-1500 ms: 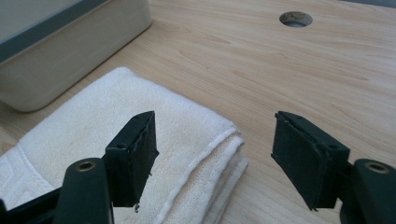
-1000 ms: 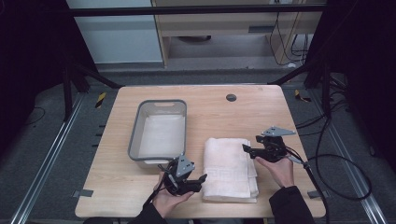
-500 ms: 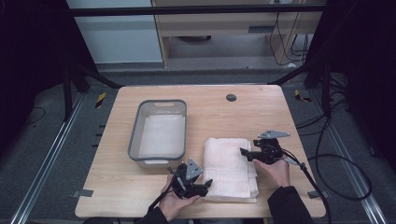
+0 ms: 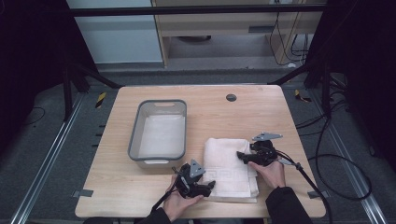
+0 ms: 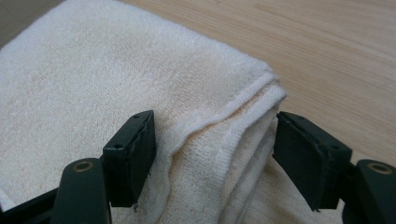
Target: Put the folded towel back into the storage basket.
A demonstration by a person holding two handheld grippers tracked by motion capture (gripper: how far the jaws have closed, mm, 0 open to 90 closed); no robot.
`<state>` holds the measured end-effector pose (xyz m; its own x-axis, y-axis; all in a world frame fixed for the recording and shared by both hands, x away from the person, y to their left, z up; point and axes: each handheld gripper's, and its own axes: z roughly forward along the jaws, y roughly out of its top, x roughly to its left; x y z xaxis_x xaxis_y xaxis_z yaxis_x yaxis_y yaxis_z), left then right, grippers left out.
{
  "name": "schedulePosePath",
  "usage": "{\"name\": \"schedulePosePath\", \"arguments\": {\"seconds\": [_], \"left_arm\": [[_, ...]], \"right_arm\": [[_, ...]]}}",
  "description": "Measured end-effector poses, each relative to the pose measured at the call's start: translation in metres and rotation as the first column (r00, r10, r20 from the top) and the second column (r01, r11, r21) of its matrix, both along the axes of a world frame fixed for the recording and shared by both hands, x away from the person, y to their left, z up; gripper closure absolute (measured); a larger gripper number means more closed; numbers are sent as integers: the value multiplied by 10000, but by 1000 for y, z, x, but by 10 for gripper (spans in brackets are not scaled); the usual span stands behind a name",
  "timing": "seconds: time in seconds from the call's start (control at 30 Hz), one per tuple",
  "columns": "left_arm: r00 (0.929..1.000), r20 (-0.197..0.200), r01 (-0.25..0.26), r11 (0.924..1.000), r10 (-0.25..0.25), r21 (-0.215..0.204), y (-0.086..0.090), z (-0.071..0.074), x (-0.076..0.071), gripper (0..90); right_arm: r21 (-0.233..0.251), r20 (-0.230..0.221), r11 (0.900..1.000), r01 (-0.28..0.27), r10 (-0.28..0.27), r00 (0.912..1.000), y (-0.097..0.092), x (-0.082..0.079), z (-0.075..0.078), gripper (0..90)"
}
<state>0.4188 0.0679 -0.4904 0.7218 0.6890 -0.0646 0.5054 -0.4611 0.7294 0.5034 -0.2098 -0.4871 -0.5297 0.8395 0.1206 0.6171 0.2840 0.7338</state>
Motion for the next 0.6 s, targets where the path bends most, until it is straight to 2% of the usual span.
{"name": "schedulePosePath", "arguments": {"seconds": [0.27,0.3,0.37,0.53,0.6], "left_arm": [[9994,-318,153,9999,-154,-20,-2,-4,4,325],[9990,-397,178,9998,-180,-63,-3,-4,4,331],[9983,-548,187,9998,-193,-117,-3,-5,5,339],[9961,-825,277,9992,-300,-290,-3,-6,8,373],[9954,-893,324,9989,-352,-326,-3,-6,8,391]], "right_arm": [[92,-404,9998,172,-168,9990,2,3,-4,306],[215,-606,9994,264,-251,9978,1,4,-5,306],[265,-734,9991,343,-323,9968,2,4,-6,310],[509,-1065,9981,355,-299,9939,1,6,-7,362],[845,-1321,9957,373,-259,9909,0,6,-8,409]]}}
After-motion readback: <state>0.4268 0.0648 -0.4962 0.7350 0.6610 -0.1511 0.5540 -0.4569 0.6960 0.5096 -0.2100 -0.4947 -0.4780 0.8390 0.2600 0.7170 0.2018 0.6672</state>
